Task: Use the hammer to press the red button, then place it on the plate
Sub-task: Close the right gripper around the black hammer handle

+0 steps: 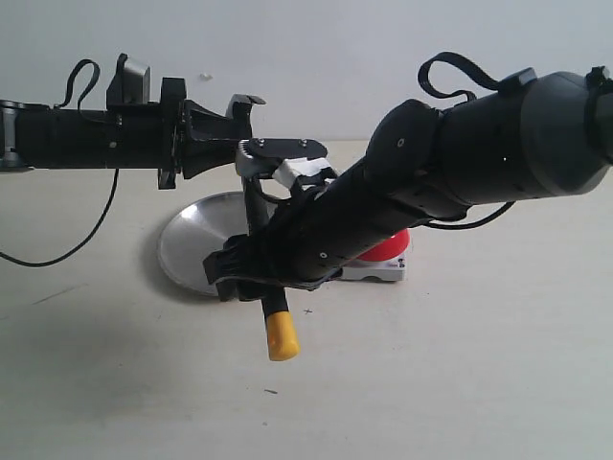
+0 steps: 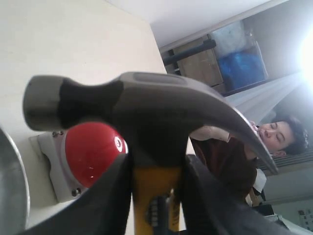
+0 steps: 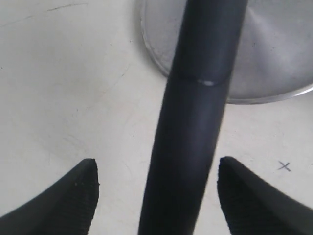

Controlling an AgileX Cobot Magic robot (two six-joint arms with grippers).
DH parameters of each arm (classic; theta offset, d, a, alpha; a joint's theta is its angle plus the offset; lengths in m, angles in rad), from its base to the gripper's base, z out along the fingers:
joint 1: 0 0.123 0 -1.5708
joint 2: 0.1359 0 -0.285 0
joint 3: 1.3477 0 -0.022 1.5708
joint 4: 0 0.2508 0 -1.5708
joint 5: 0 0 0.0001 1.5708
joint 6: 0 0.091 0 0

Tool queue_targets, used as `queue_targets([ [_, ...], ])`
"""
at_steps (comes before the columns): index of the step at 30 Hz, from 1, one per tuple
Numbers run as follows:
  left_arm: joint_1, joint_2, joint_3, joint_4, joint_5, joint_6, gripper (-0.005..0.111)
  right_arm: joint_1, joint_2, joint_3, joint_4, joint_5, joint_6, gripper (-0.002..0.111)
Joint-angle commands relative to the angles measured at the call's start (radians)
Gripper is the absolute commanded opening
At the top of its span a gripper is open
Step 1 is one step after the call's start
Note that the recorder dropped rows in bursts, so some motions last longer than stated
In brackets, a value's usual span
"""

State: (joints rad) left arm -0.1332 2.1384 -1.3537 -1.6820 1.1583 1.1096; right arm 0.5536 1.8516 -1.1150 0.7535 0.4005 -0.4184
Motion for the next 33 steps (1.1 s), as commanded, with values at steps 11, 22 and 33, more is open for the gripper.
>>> queue_targets([
  [11,-0.005,-0.021,0.001,-0.062,0.063,0.004,0.0,0.004,0.0,-0.01,0.003,-0.071,0.029,0.065],
  [22,-0.005,-0.021,0.001,-0.062,0.063,0.004,0.0,0.004,0.023,-0.01,-0.001,-0.091,0.029,0.065],
  [33,-0.005,-0.021,0.001,-0.062,0.063,0.004,0.0,0.004,0.05,-0.01,-0.004,-0.125,0.027,0.061],
])
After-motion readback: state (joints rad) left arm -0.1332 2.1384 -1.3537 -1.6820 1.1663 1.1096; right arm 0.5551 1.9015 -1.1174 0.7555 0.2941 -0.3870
